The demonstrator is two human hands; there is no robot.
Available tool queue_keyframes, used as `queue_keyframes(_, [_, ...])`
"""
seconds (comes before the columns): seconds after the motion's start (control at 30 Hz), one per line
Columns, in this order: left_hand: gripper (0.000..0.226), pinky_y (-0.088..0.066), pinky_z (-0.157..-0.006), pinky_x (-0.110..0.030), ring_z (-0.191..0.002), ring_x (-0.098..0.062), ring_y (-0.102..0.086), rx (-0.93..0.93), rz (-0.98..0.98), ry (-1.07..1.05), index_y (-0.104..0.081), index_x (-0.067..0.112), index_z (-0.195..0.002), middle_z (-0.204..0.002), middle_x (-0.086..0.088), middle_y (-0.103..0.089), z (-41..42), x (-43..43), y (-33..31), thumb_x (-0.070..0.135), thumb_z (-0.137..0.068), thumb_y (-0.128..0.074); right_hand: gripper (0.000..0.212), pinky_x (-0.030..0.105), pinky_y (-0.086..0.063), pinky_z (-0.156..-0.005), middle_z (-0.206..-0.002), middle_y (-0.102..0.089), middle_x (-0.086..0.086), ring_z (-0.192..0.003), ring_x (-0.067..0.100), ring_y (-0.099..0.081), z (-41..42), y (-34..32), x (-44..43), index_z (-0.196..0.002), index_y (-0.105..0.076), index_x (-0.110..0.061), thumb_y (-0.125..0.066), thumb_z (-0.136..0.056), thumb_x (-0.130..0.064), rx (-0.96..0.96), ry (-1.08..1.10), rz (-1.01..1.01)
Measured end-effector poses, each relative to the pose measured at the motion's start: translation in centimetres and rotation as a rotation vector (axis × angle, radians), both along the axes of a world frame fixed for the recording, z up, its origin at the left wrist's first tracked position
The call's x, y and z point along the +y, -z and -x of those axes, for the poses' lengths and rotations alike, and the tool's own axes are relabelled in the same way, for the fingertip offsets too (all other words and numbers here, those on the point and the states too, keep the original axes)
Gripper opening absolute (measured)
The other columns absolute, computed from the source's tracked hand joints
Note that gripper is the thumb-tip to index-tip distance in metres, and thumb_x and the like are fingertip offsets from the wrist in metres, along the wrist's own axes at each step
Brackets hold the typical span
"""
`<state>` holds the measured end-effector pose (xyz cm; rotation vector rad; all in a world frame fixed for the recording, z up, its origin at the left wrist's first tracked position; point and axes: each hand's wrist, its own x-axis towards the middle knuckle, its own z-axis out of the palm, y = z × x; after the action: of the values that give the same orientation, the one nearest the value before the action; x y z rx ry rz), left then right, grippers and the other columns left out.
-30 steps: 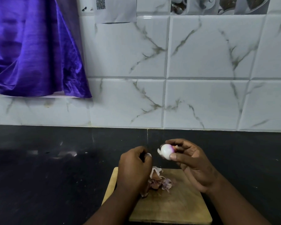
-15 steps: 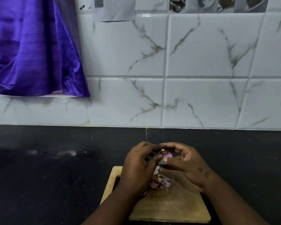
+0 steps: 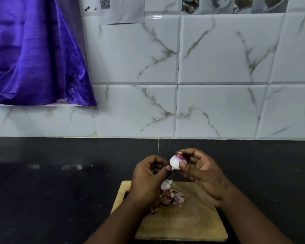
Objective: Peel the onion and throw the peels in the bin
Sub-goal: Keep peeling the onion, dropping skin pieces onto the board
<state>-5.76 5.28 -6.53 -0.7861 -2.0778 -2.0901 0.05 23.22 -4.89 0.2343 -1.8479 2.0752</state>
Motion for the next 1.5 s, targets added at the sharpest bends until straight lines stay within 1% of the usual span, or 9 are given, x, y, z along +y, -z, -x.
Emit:
queue_keyframes(0.13, [0.017,-0.059,-0.063,-0.029,-0.073,-0.028,-0.074,0.003,0.105,-0.065,-0.072,0.015,-0.083,-0.077,-0.008,-0.075,0.2,-0.1,0.2,-0.001,-0.090,-0.077,0.041,0.035,-0.060,-0.091,-0.117,-0.076,0.011,-0.114,0.027,-0.072,0.0,0.2,-0.3,-0.115,-0.071,-0.009,-0.082,-0.075,-0.010,0.016,0.024,-0.118])
queue_keyframes(0.3, [0.023,-0.052,-0.064,-0.013,-0.082,0.000,-0.069,0.183,0.416,-0.204,-0.076,0.028,-0.089,-0.084,0.011,-0.074,0.1,-0.6,0.4,0.006,-0.090,-0.073,0.060,0.039,-0.062,-0.085,-0.116,-0.074,0.021,-0.099,0.036,-0.074,-0.2,-0.2,-0.7,-0.114,-0.073,-0.010,-0.095,-0.066,-0.037,0.026,-0.056,0.114])
queue_keyframes(0.53, [0.012,-0.053,-0.072,-0.021,-0.090,-0.005,-0.066,0.369,0.236,-0.280,-0.076,0.028,-0.093,-0.092,0.016,-0.067,-0.9,-0.5,-0.3,0.028,-0.096,-0.065,0.044,0.047,-0.048,-0.108,-0.134,-0.068,0.018,-0.128,0.035,-0.063,-0.4,-0.2,-0.5,-0.123,-0.069,-0.007,-0.073,-0.079,-0.011,-0.035,-0.153,0.184])
queue_keyframes(0.73, [0.004,-0.052,-0.067,-0.020,-0.084,-0.010,-0.068,0.426,0.186,-0.263,-0.074,0.028,-0.091,-0.084,0.014,-0.069,-1.3,-0.5,-0.6,0.027,-0.095,-0.074,0.040,0.048,-0.053,-0.105,-0.130,-0.070,0.018,-0.126,0.036,-0.065,-0.4,-0.3,-0.6,-0.121,-0.074,-0.011,-0.073,-0.080,-0.012,-0.040,-0.129,0.164])
queue_keyframes(0.97, [0.014,-0.052,-0.061,-0.036,-0.072,-0.017,-0.065,0.354,0.129,-0.223,-0.069,0.027,-0.080,-0.074,0.006,-0.067,-1.7,-0.3,-0.8,0.034,-0.092,-0.068,0.036,0.048,-0.052,-0.106,-0.127,-0.072,0.018,-0.124,0.035,-0.066,-0.5,-0.4,-1.0,-0.118,-0.075,-0.009,-0.064,-0.085,-0.001,-0.033,-0.122,0.156])
queue_keyframes(1.1, [0.018,-0.054,-0.059,-0.035,-0.068,-0.015,-0.065,0.318,0.160,-0.247,-0.071,0.027,-0.079,-0.071,0.007,-0.068,-1.3,-0.3,-0.4,0.017,-0.093,-0.072,0.038,0.040,-0.059,-0.098,-0.128,-0.072,0.018,-0.122,0.033,-0.067,-0.6,-0.5,-1.3,-0.123,-0.070,-0.004,-0.062,-0.086,0.000,-0.019,-0.130,0.181])
queue_keyframes(1.27, [0.036,-0.038,-0.053,-0.017,-0.060,-0.006,-0.053,0.289,0.209,-0.268,-0.056,0.033,-0.067,-0.065,0.009,-0.058,-0.9,-0.1,-0.2,0.012,-0.092,-0.070,0.041,0.039,-0.059,-0.098,-0.135,-0.067,0.020,-0.127,0.034,-0.065,-0.6,-0.8,-1.3,-0.123,-0.072,-0.006,-0.070,-0.082,-0.009,0.002,-0.160,0.244])
queue_keyframes(1.4, [0.025,-0.044,-0.058,-0.025,-0.068,-0.015,-0.059,0.240,0.335,-0.236,-0.061,0.027,-0.073,-0.070,0.003,-0.063,-0.8,-0.2,0.0,0.013,-0.094,-0.065,0.043,0.039,-0.060,-0.094,-0.137,-0.063,0.025,-0.128,0.041,-0.062,-0.8,-1.0,-1.0,-0.127,-0.067,-0.002,-0.074,-0.085,-0.010,0.007,-0.261,0.323])
queue_keyframes(1.5, [0.032,-0.045,-0.059,-0.034,-0.061,-0.010,-0.055,0.195,0.205,-0.152,-0.059,0.025,-0.068,-0.065,0.004,-0.060,-1.1,-0.2,-0.1,0.021,-0.099,-0.057,0.064,0.039,-0.059,-0.096,-0.141,-0.060,0.026,-0.131,0.042,-0.059,-0.7,-1.1,-0.6,-0.131,-0.065,-0.001,-0.089,-0.075,-0.020,0.012,-0.294,0.343])
